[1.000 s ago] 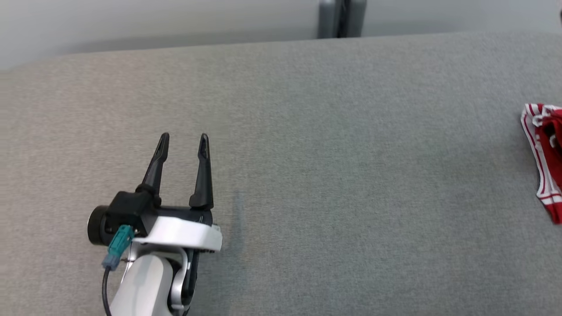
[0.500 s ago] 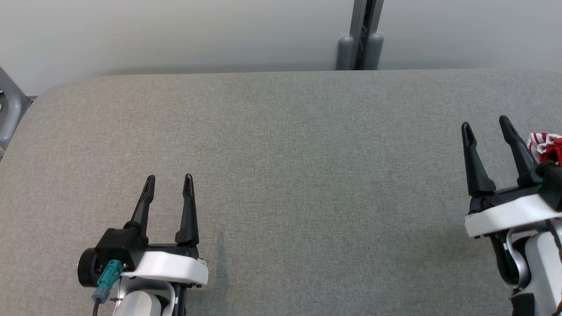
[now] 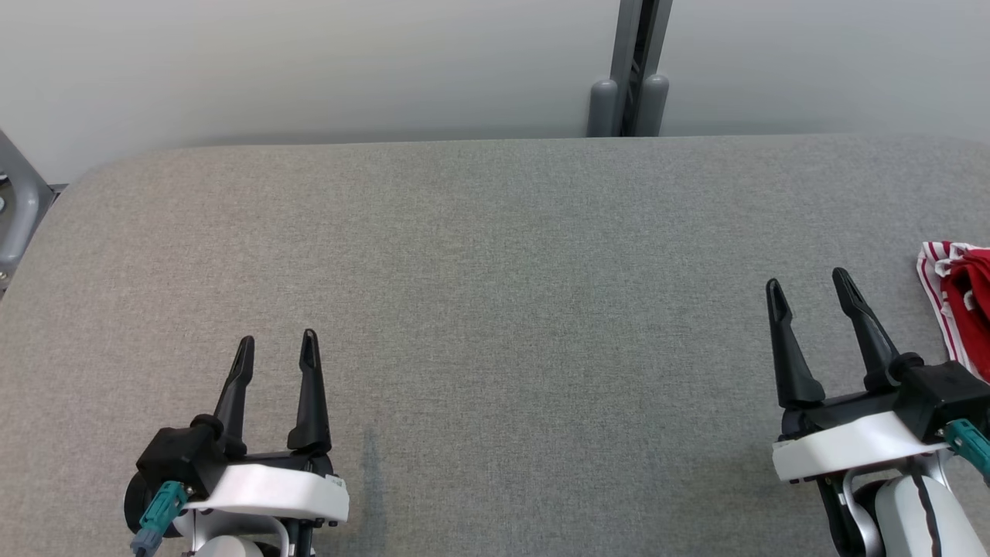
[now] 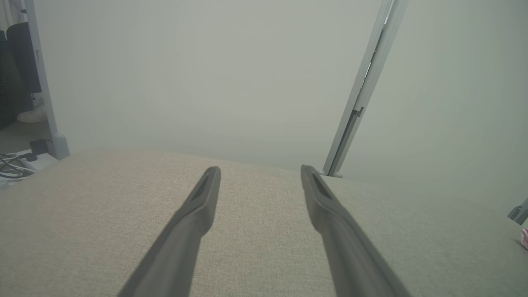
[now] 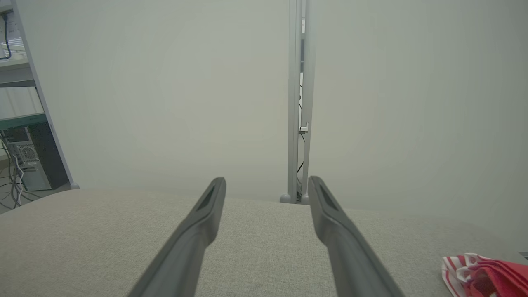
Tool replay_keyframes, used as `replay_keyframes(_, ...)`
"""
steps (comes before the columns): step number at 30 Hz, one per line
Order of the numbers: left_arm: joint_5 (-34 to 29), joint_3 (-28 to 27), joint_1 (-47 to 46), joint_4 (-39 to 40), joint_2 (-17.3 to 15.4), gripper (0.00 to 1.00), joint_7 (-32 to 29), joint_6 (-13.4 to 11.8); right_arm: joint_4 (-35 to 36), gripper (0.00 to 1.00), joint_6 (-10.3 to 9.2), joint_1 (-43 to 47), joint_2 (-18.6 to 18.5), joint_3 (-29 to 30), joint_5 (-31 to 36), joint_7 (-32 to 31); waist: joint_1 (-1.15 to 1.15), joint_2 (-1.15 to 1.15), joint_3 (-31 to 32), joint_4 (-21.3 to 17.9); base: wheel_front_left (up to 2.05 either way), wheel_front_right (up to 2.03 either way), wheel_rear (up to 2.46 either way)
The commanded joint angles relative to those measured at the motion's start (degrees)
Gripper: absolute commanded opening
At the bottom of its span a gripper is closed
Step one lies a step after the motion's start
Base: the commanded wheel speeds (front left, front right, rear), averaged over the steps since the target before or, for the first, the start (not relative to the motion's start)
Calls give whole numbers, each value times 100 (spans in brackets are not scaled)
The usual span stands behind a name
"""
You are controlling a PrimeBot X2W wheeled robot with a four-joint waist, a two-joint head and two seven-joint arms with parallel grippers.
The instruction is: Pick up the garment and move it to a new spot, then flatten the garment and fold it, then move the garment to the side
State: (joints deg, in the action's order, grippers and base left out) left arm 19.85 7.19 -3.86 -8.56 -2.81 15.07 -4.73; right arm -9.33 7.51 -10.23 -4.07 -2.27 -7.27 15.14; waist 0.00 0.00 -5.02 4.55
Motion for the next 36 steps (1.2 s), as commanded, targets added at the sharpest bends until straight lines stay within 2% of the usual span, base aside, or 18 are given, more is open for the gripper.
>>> replay_keyframes(1,-14,-25,29,-13,-25,100,2,27,43,100,-5,18,1,-7,17,2,0,0,-10,-11,0,0,0)
replay_keyframes(36,389,39,45,-37,-26,100,2,253,-31,100,-5,-53,63,-74,32,3,0,0,28,-32,0,0,0)
